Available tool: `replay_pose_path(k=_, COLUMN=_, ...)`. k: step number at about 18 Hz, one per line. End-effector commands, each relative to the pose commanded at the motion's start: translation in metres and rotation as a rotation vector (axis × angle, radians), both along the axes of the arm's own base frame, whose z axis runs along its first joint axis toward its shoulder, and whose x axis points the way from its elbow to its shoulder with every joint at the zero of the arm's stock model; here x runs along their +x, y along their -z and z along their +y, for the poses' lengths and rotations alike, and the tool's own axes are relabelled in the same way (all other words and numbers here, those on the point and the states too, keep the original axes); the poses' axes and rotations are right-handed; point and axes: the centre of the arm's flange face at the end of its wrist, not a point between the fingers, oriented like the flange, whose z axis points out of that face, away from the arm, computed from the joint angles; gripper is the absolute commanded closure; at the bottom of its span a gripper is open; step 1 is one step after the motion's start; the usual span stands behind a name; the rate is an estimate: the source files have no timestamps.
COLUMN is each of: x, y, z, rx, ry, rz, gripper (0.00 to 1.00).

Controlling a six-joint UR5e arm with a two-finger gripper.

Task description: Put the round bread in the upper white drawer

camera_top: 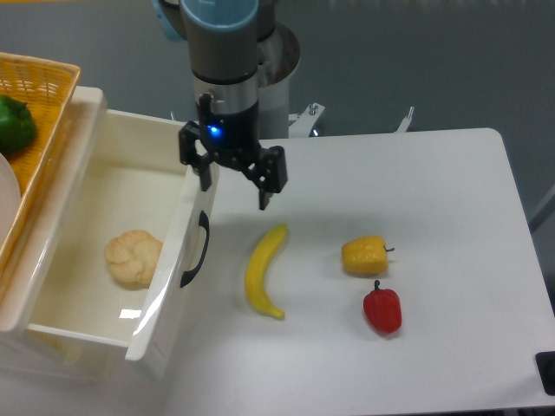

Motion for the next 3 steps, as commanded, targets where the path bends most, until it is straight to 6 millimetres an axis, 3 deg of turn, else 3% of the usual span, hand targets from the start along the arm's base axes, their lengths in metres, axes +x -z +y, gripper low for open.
replay_pose_path(k=3, x=-0.0074, y=0.0124, z=0.0022, rx=-0.034, ry=-0.008, rz=0.007, gripper=0.00)
